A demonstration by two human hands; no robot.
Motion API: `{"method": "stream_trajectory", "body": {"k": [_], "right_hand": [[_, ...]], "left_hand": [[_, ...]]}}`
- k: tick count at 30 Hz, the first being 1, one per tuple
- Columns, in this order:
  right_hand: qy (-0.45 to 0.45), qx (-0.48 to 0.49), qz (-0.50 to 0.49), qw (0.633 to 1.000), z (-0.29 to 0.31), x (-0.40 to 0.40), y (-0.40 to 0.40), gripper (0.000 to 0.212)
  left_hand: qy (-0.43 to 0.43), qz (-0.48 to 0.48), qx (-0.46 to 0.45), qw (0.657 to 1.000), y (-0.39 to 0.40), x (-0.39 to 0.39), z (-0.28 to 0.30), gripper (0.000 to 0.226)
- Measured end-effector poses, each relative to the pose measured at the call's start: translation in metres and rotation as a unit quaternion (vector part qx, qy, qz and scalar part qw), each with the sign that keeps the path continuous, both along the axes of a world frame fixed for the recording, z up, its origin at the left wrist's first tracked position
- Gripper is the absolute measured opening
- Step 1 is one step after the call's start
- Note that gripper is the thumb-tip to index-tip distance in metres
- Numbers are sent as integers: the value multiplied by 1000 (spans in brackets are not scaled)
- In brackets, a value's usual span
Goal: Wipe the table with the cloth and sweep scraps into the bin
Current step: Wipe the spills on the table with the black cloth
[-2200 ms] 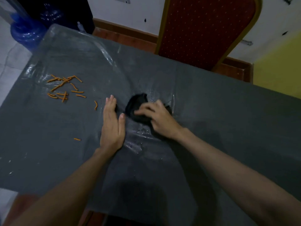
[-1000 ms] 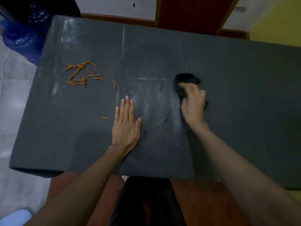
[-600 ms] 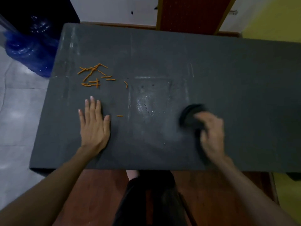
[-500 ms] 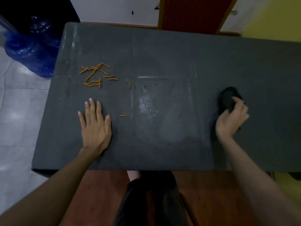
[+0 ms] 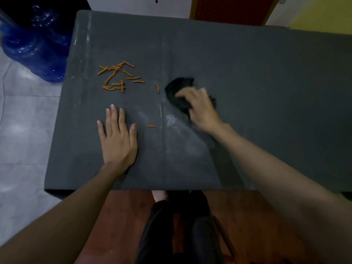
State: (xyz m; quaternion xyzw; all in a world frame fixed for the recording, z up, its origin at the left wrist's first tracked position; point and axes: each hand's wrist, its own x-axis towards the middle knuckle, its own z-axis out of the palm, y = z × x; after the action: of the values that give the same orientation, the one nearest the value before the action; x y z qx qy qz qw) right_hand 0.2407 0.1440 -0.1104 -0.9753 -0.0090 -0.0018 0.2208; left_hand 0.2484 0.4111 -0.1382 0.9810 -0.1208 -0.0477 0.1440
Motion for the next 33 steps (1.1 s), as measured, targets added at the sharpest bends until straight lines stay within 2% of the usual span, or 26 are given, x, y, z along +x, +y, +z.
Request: {"method": "stream_trajectory", "body": {"k": [3, 5, 6, 8, 9, 11, 12, 13, 17, 20, 22, 24, 25, 27, 30, 31, 33], "right_hand": [[42, 21, 113, 993, 7, -68, 12, 68], [34, 2, 122, 992, 12, -107, -6, 63], [10, -12, 84, 996, 15, -121, -22, 60], [-33, -28, -97, 994, 14, -143, -56, 60], [-38, -35, -217, 975, 13, -150, -69, 60], [-20, -60, -414, 908, 8, -155, -81, 55], [-11, -68, -457, 887, 5, -152, -77, 53], [-6, -68, -465, 883, 3, -146, -69, 53], [18, -45, -342, 938, 0, -133, 3, 60], [9, 17, -221, 975, 5, -153, 69, 57], [5, 56, -124, 991, 11, -172, 90, 54], [-13, 65, -90, 994, 18, -189, 78, 53], [-30, 58, -122, 990, 20, -197, 62, 55], [-54, 28, -269, 961, 22, -214, 22, 62], [-20, -27, -488, 872, 22, -236, -35, 59], [0, -34, -519, 854, 19, -238, -39, 56], [15, -41, -513, 857, 11, -231, -23, 57]], "left_hand": [[3, 0, 1, 1000, 1, 0, 1, 66], [5, -2, -1, 1000, 1, 0, 2, 65], [4, -3, 0, 1000, 1, 1, 3, 65], [3, -4, 5, 1000, 0, 1, 3, 65], [3, -5, 7, 1000, 0, 1, 3, 65], [2, -6, 10, 1000, 0, -1, 4, 65], [1, -5, 10, 1000, 0, -1, 4, 66], [0, -4, 9, 1000, 0, 0, 3, 66], [-2, -6, 7, 1000, 1, 2, -4, 67], [0, -6, 4, 1000, 3, 2, -4, 67], [4, -9, -1, 1000, 3, 2, -4, 67], [14, -11, -17, 1000, 4, 2, -2, 67], [19, -15, -25, 999, 6, 3, 0, 66], [15, -39, -22, 999, 14, 0, 3, 65], [1, -70, 0, 998, 31, -14, 5, 64], [3, -67, 0, 998, 34, -19, 5, 64], [6, -52, -5, 999, 36, -24, 4, 64]]}}
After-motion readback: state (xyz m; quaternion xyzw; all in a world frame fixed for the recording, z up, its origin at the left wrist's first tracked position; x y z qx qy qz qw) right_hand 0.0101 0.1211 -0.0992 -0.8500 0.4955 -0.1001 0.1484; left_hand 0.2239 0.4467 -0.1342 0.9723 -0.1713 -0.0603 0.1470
